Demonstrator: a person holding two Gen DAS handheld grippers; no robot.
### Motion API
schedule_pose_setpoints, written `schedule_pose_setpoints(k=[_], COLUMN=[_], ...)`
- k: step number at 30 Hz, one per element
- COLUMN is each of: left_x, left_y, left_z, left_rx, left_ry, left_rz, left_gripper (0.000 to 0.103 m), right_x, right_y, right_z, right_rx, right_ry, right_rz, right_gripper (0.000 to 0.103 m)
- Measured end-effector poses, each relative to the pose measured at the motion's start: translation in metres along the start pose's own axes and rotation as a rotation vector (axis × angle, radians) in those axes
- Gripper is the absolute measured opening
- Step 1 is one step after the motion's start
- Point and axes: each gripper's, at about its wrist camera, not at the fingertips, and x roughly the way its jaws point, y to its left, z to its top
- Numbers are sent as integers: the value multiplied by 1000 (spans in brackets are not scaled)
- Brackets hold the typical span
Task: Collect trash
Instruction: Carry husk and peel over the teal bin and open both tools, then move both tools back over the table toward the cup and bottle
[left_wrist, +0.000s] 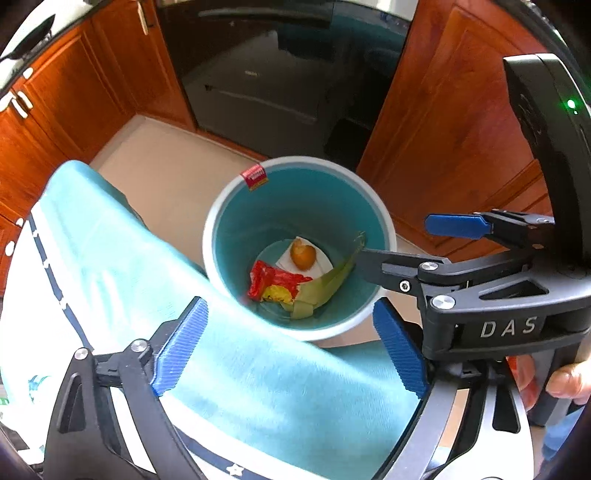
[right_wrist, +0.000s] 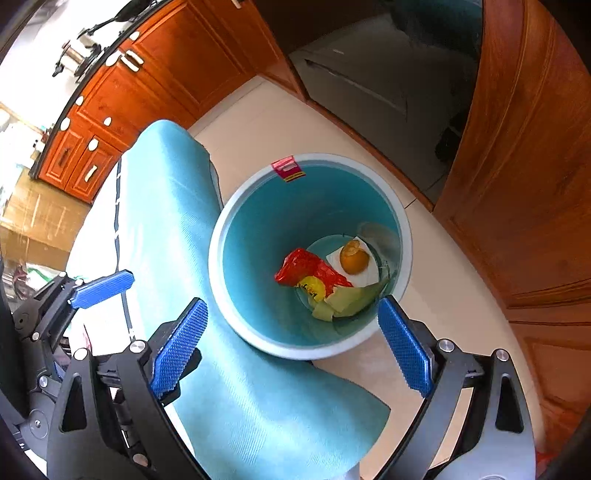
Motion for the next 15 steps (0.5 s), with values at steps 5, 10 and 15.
schedule_pose_setpoints(k=[5, 10, 15], left_x=[-30, -59, -85], left_y=[3, 7, 12], left_z=[-22, -40, -61], left_rx=[-4, -12, -20], left_ry=[-55, -103, -150], left_rz=[-3, -16, -23], left_gripper=[97, 99, 99], right_x=[-20, -38, -52], right_y=[22, 40, 53], right_z=[-12, -26, -39], right_rx=[-49, -86, -101], right_ry=[-11, -19, -21], right_rz=[-36, -75, -113], right_gripper=[90, 90, 92])
